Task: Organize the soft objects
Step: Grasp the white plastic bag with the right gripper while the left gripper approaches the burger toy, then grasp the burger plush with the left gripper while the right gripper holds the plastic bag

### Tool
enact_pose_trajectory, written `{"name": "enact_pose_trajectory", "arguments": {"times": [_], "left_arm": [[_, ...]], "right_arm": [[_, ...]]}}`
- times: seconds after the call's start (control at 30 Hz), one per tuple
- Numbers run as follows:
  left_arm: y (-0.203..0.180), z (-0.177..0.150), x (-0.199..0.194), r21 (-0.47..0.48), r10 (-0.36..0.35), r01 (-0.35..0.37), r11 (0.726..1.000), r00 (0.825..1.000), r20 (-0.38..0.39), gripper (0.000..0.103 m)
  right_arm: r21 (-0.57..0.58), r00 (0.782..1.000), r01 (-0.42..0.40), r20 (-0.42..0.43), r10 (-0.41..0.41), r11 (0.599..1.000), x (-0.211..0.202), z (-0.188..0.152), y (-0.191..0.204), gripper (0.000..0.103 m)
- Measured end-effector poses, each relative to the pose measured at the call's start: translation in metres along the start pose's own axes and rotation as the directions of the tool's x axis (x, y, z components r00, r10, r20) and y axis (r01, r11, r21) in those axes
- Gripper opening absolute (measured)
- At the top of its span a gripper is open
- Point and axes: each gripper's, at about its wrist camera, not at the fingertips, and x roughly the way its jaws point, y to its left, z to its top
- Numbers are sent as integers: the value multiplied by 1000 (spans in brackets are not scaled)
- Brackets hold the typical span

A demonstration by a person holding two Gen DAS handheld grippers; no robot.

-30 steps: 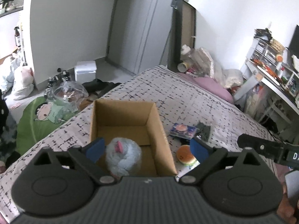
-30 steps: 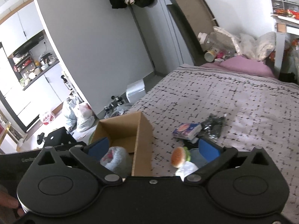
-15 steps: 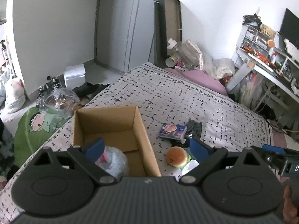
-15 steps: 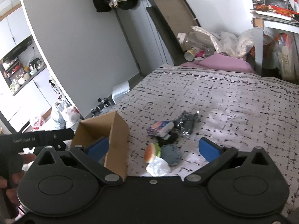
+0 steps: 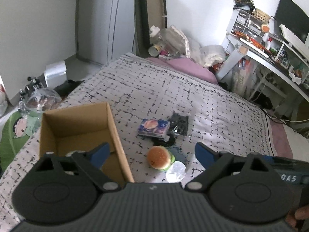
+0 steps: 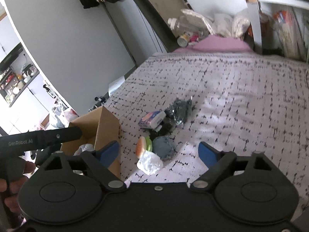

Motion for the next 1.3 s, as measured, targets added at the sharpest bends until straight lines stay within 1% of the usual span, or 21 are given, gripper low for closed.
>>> {"name": "enact_pose_trajectory", "arguments": {"times": [0.03, 0.1, 0.17, 0.2, 0.3, 0.4, 0.47, 0.6, 0.7, 0.93, 1.1, 1.13, 1.17, 1.2, 1.3], "left_arm": [[1, 0, 3, -9, -7, 7, 1000, 1000, -7, 93], [1, 0, 8, -29, -25, 24, 999, 1000, -17, 88], [1, -1, 13, -39, -37, 35, 999, 999, -31, 83], [1, -2, 16, -41, -40, 38, 998, 998, -38, 78], [3, -4, 22, -51, -46, 43, 998, 997, -61, 68], [3, -6, 28, -61, -49, 44, 997, 996, -73, 63], [3, -6, 30, -60, -50, 46, 997, 996, -78, 61], [3, -8, 38, -55, -41, 36, 998, 996, -84, 60], [1, -10, 42, -52, -48, 43, 998, 995, -84, 60], [1, -11, 47, -56, -40, 36, 998, 996, -74, 60], [3, -11, 50, -66, -34, 29, 997, 996, -76, 60], [3, -11, 50, -63, -33, 28, 998, 996, -77, 60], [2, -11, 51, -60, -32, 27, 998, 997, -77, 60], [2, -11, 51, -59, -29, 24, 998, 997, -75, 60], [1, -10, 52, -53, -19, 16, 998, 998, -67, 60]], "right_arm": [[17, 1000, -6, -10, 6, 1000, 4, -1, -2, 84], [49, 999, -24, -31, 26, 999, 12, -4, -5, 83], [84, 997, -42, -58, 47, 996, 22, -8, -9, 75], [100, 996, -47, -70, 54, 994, 26, -10, -10, 74], [138, 994, -52, -93, 65, 989, 40, -14, -13, 74], [177, 992, -57, -102, 76, 982, 52, -16, -15, 73], [192, 991, -59, -106, 81, 980, 59, -16, -16, 72], [221, 988, -68, -122, 97, 973, 74, -19, -14, 68], [232, 987, -73, -122, 104, 970, 80, -20, -13, 68], [260, 984, -78, -133, 116, 963, 97, -22, -11, 68], [306, 978, -84, -155, 137, 948, 110, -25, -15, 67], [313, 977, -91, -157, 146, 945, 112, -26, -16, 58], [322, 974, -98, -165, 158, 942, 115, -27, -17, 44], [335, 969, -104, -176, 171, 937, 118, -28, -18, 37], [348, 971, -118, -154, 181, 930, 116, -28, -21, 36]]}}
